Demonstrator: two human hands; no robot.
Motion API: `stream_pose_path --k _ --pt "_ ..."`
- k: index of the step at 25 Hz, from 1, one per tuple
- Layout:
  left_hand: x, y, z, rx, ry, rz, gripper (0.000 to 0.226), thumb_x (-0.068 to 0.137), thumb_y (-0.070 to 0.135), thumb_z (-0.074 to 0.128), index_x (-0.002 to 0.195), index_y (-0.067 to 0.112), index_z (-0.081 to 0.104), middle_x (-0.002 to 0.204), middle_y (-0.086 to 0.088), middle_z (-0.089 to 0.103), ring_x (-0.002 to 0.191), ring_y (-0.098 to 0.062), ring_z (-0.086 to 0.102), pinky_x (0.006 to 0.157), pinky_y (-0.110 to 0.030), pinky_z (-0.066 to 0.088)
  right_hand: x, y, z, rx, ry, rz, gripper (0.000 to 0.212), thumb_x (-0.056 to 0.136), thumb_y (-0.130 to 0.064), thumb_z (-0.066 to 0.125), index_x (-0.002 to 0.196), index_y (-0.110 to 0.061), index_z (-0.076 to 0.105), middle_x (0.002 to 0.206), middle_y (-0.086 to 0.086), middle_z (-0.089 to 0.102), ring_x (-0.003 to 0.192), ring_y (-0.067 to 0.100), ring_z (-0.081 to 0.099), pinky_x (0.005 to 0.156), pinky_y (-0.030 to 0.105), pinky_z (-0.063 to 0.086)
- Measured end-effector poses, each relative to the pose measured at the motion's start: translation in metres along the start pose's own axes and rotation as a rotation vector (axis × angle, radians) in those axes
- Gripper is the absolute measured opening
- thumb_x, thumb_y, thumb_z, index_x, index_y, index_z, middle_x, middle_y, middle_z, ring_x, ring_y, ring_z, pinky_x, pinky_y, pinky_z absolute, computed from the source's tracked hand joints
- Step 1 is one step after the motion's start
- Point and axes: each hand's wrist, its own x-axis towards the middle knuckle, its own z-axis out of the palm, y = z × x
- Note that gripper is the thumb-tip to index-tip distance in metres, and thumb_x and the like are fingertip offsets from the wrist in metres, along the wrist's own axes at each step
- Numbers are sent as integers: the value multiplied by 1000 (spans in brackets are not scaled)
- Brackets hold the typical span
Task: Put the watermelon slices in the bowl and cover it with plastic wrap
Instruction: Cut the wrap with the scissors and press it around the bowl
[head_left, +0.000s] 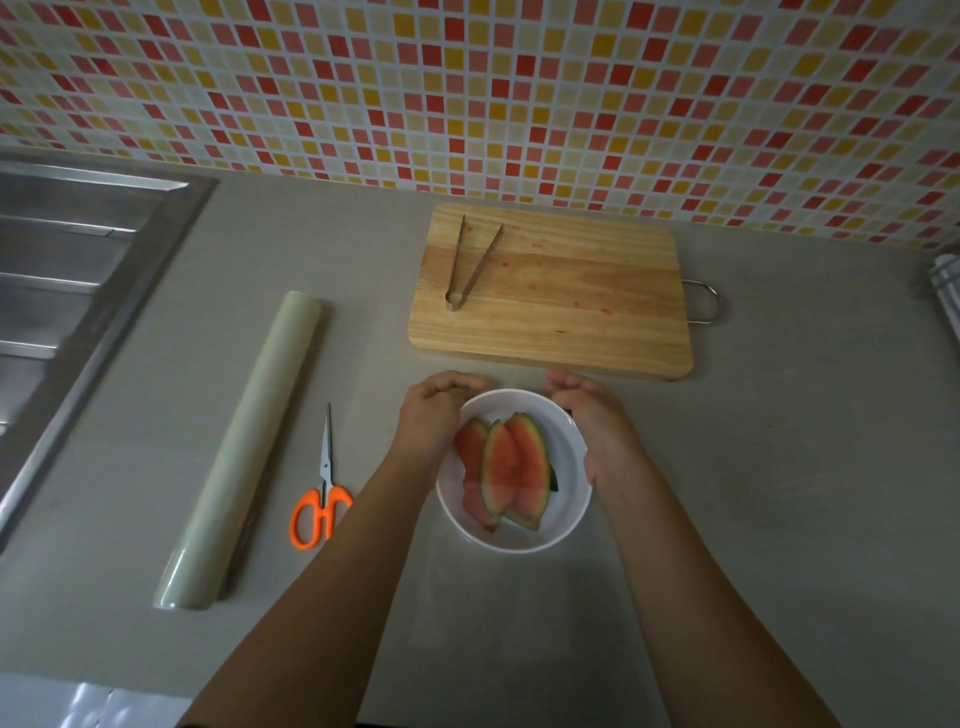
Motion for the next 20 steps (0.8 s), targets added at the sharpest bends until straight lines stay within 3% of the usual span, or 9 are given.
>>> stream_pose_path --k 4,7,11,15,17,20 --pt "-2 3 -2 110 -53 -27 19 80 3 52 81 9 70 67 4 70 65 -10 65 61 -22 52 3 -2 2 -15 -20 -5 39 75 14 45 81 -19 65 83 -1 66 64 13 63 46 17 49" --pt "-2 3 -2 103 -45 -149 12 77 11 54 77 11 66 82 -8 67 77 -24 62 73 -33 53 4 -3 3 -17 -30 24 41 76 16 42 80 -17 65 79 1 66 58 13 63 44 16 48" --pt "-4 9 0 8 28 -309 38 60 30 46 76 4 67 90 -19 65 83 -31 59 90 -52 48 8 1 2 -6 4 53 34 85 11 40 90 -10 65 77 3 66 63 17 63 48 22 51" --pt "-7 10 1 258 147 -121 60 74 55 29 77 14 72 89 -10 68 84 -26 59 78 -38 44 2 0 -5 89 73 96 39 90 5 31 120 -5 54 100 7 65 88 22 63 66 29 50" --pt "-4 11 -6 369 127 -44 63 78 55 24 78 14 73 83 -6 68 87 -27 58 79 -36 41 -4 -3 -22 176 159 16 38 92 -2 30 121 -4 53 106 9 65 90 16 62 76 24 48" --pt "-2 4 -25 498 237 100 52 94 39 30 84 7 70 82 -3 66 96 -29 57 79 -34 38 -23 -1 -46 -35 251 -400 34 94 -24 30 102 -21 63 108 -2 68 100 8 62 94 22 45"
